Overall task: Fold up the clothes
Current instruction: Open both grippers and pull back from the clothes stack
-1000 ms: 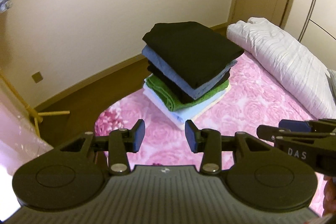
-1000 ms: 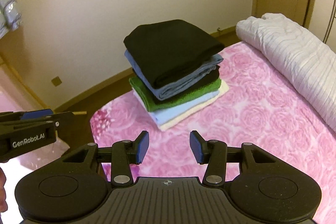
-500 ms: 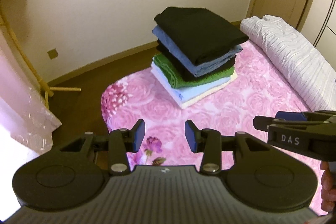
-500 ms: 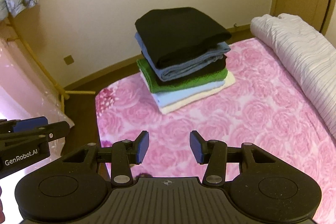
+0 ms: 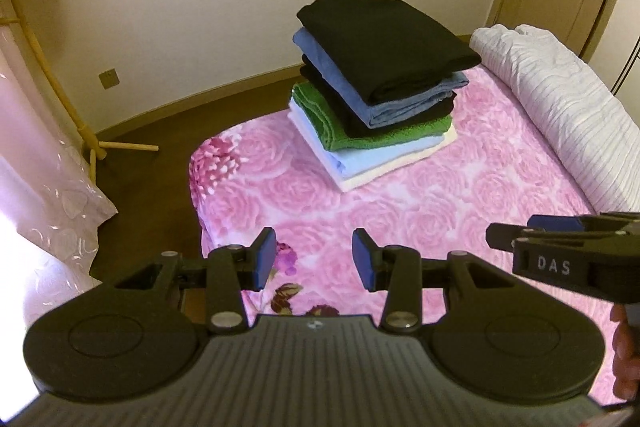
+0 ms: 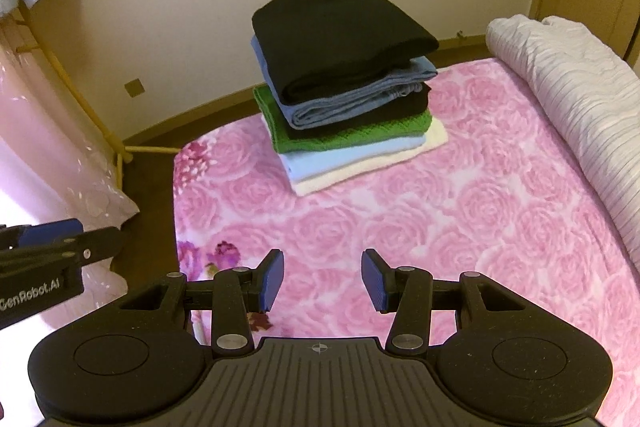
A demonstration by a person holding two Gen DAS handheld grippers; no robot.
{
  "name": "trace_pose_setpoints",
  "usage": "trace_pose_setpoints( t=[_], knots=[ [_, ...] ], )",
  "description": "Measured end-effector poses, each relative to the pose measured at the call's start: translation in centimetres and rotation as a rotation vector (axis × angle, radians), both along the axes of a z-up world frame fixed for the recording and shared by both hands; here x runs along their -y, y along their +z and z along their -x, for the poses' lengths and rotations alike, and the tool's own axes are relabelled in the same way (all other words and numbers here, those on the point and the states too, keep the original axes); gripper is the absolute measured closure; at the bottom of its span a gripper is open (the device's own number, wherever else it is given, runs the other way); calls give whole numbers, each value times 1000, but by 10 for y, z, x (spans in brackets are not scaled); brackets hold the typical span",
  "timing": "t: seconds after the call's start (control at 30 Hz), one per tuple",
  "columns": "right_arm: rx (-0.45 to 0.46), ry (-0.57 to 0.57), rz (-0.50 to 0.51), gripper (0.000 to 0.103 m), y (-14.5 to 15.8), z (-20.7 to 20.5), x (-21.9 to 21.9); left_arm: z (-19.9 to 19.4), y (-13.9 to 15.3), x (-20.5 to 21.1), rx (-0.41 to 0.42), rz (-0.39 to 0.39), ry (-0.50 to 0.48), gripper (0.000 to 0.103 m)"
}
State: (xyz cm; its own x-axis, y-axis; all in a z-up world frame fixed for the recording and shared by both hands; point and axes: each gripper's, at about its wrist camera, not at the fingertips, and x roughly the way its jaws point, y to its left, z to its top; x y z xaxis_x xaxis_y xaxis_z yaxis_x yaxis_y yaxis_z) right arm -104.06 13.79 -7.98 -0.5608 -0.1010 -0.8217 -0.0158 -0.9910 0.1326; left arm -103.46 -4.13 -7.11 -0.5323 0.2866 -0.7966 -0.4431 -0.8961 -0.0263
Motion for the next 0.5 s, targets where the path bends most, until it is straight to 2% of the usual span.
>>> trace_pose_setpoints(
  t=[0.5],
  knots=[
    [39, 12, -4, 56, -15, 17, -14, 11, -13, -19, 14, -5, 13, 66]
  ],
)
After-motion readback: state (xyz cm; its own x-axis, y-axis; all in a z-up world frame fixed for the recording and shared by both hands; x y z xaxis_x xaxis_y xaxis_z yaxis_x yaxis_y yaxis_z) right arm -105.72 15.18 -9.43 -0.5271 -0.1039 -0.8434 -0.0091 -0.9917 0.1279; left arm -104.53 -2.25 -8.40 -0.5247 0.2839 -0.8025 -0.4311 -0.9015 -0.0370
